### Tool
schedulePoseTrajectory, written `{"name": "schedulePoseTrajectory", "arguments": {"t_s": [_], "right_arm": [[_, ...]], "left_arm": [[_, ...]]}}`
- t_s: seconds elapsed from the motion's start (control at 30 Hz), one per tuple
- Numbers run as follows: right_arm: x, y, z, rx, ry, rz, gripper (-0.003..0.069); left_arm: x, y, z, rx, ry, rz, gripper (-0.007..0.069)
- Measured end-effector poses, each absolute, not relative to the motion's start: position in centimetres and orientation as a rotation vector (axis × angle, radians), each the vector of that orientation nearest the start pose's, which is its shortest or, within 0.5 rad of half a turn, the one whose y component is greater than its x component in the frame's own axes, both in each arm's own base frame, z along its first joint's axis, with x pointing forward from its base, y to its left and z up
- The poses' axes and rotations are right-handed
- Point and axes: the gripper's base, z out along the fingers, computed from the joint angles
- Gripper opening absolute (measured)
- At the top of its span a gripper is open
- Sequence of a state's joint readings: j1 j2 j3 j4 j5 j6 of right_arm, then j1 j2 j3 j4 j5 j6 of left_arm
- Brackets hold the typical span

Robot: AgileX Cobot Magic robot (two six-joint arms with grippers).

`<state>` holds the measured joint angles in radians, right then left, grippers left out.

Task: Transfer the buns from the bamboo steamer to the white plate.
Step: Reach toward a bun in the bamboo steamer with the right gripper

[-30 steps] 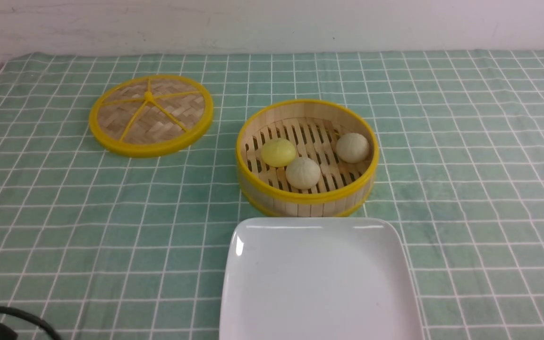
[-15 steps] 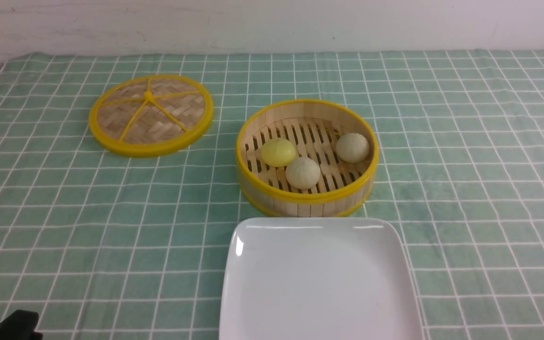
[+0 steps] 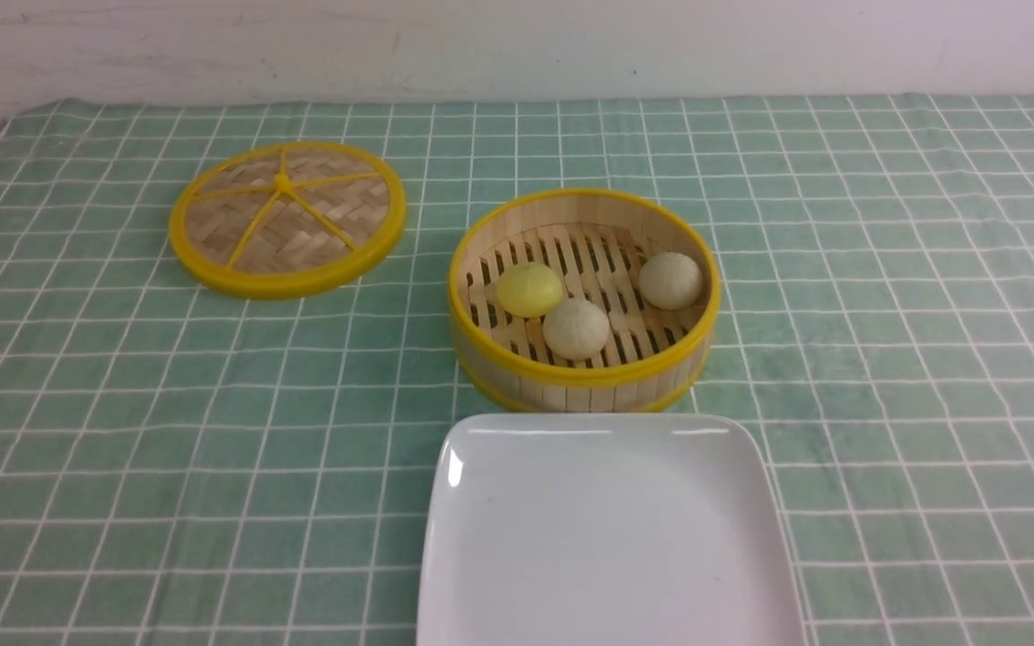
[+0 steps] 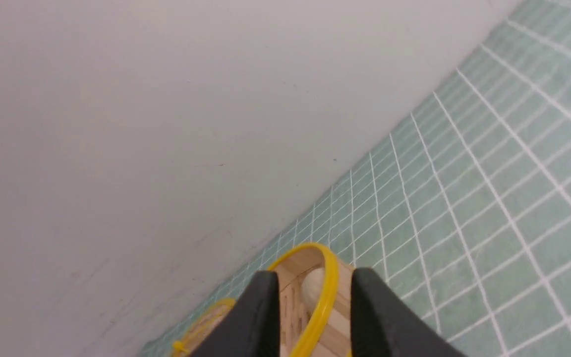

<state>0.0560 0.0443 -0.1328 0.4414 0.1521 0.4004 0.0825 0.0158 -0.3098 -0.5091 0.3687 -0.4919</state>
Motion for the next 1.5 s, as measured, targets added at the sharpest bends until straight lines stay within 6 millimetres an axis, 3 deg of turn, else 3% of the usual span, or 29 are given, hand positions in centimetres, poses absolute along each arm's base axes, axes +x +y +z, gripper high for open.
{"name": "schedulePoseTrajectory", "arguments": {"t_s": [0.13, 0.23, 0.3, 0.33, 0.4, 0.53, 0.63, 0.73, 0.83, 0.97, 1.03, 1.23, 1.37, 1.4, 1.5], "right_arm": [[6.5, 1.1, 26.1, 0.443, 1.630, 0.612, 0.0126], [8.9, 1.5, 26.5, 0.369, 1.931, 0.481, 0.0001], [10.7, 1.8, 26.2, 0.344, 2.152, 0.422, -0.0013], [11.0, 1.8, 26.3, 0.342, 2.162, 0.417, -0.0013], [13.3, 2.1, 25.0, 0.325, 2.390, 0.381, -0.0013], [16.1, 3.4, 23.4, 0.225, 2.631, 0.469, -0.0013], [17.9, 6.0, 22.6, 0.013, 2.725, 0.713, -0.0012], [18.6, 8.1, 22.5, -0.190, 2.724, 0.888, -0.0010], [19.7, 11.8, 23.0, -0.465, 2.675, 1.160, -0.0005], [21.5, 14.7, 23.7, -0.663, 2.683, 1.200, -0.0003], [22.9, 15.8, 24.1, -0.695, 2.719, 1.129, -0.0001], [28.6, 17.5, 26.0, -0.546, 2.738, 0.781, 0.0026], [33.3, 18.1, 27.0, -0.472, 2.710, 0.531, 0.0111], [33.6, 18.1, 26.8, -0.456, 2.718, 0.520, 0.0121], [37.4, 18.2, 26.3, -0.370, 2.670, 0.323, 0.0226]], "left_arm": [[4.8, -1.3, 29.9, -0.628, 1.580, -0.728, 0.0001], [7.7, -1.3, 28.8, -0.673, 1.907, -0.637, 0.0001], [9.5, -1.4, 27.9, -0.654, 2.130, -0.573, 0.0001], [9.7, -1.4, 27.8, -0.648, 2.151, -0.567, 0.0001], [11.5, -1.5, 26.7, -0.551, 2.409, -0.504, 0.0001], [13.6, -1.8, 25.5, -0.404, 2.657, -0.500, 0.0001], [15.0, -2.2, 24.3, -0.319, 2.783, -0.568, 0.0001], [15.7, -2.4, 23.7, -0.272, 2.820, -0.618, 0.0001], [16.2, -2.8, 23.4, -0.232, 2.825, -0.684, 0.0005], [16.3, -2.9, 23.5, -0.214, 2.814, -0.707, 0.0009], [16.4, -2.9, 23.5, -0.210, 2.811, -0.705, 0.0009], [16.7, -2.8, 23.5, -0.223, 2.780, -0.687, 0.0013], [16.9, -2.7, 23.5, -0.233, 2.756, -0.674, 0.0021], [16.9, -2.7, 23.5, -0.234, 2.754, -0.675, 0.0021], [17.1, -2.6, 23.6, -0.242, 2.732, -0.659, 0.0023]]}}
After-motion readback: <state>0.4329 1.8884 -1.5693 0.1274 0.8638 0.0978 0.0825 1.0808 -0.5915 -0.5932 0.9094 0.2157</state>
